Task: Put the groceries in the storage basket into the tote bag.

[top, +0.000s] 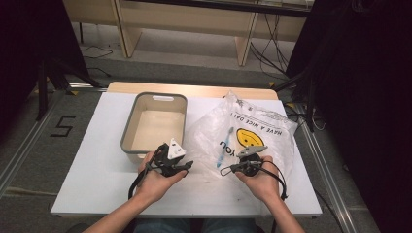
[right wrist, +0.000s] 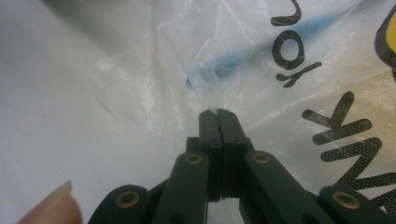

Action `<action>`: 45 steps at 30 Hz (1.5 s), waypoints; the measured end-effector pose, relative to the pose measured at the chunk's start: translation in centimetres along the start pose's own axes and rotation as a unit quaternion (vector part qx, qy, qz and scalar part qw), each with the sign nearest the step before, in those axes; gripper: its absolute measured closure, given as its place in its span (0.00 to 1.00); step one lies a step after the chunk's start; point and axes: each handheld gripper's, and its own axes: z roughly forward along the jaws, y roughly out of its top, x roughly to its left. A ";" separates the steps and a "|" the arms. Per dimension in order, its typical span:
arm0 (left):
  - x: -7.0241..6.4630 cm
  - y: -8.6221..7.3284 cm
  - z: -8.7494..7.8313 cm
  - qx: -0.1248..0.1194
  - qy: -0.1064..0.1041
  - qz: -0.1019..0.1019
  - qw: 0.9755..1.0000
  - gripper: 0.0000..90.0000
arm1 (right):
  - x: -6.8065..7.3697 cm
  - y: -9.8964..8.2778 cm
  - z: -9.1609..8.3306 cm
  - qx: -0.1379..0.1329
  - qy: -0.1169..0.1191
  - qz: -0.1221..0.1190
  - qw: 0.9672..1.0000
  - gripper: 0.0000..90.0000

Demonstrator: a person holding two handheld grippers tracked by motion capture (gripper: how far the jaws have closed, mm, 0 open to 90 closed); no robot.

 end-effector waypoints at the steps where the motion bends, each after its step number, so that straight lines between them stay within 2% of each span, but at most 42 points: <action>1: 0.1 -0.1 0.0 0.000 0.001 0.002 1.000 0.64 | 0.1 -0.1 0.1 0.003 0.002 0.000 1.000 1.00; 4: 0.2 -0.3 -0.1 0.000 0.001 0.000 1.000 0.64 | 0.3 -0.2 0.2 0.006 0.006 -0.005 1.000 0.95; 7: 0.2 -0.6 -0.1 0.003 -0.001 0.001 1.000 0.62 | 0.6 0.0 -0.4 -0.004 0.011 -0.004 1.000 0.86; 10: 0.3 -1.0 0.1 0.011 -0.010 -0.003 1.000 0.59 | 0.5 0.2 -1.4 -0.037 0.011 0.003 0.999 0.76; 13: 0.3 -1.3 0.1 0.016 -0.013 -0.006 1.000 0.58 | 0.2 0.5 -2.9 -0.076 0.012 0.017 0.997 0.70; 16: 0.3 -1.5 0.1 0.017 -0.012 -0.008 1.000 0.56 | -0.3 0.7 -4.4 -0.103 -0.005 0.029 0.994 0.64; 19: 0.4 -1.8 0.1 0.018 -0.012 -0.008 1.000 0.56 | -1.2 0.4 -5.3 -0.116 -0.024 0.049 0.992 0.60; 24: 0.4 -2.1 0.0 0.019 -0.012 -0.015 1.000 0.54 | -2.6 -1.1 -5.4 -0.103 -0.048 0.086 0.990 0.58; 29: 0.5 -2.5 0.0 0.018 -0.011 -0.015 1.000 0.53 | -3.6 -2.1 -5.6 -0.101 -0.046 0.091 0.990 0.57; 37: 0.4 -2.9 -0.1 0.018 -0.013 -0.018 1.000 0.51 | -4.8 -4.0 -6.4 -0.092 -0.070 0.113 0.987 0.50; 45: 0.4 -3.0 0.0 0.019 -0.013 -0.021 1.000 0.51 | -5.9 -6.1 -7.4 -0.078 -0.105 0.170 0.977 0.45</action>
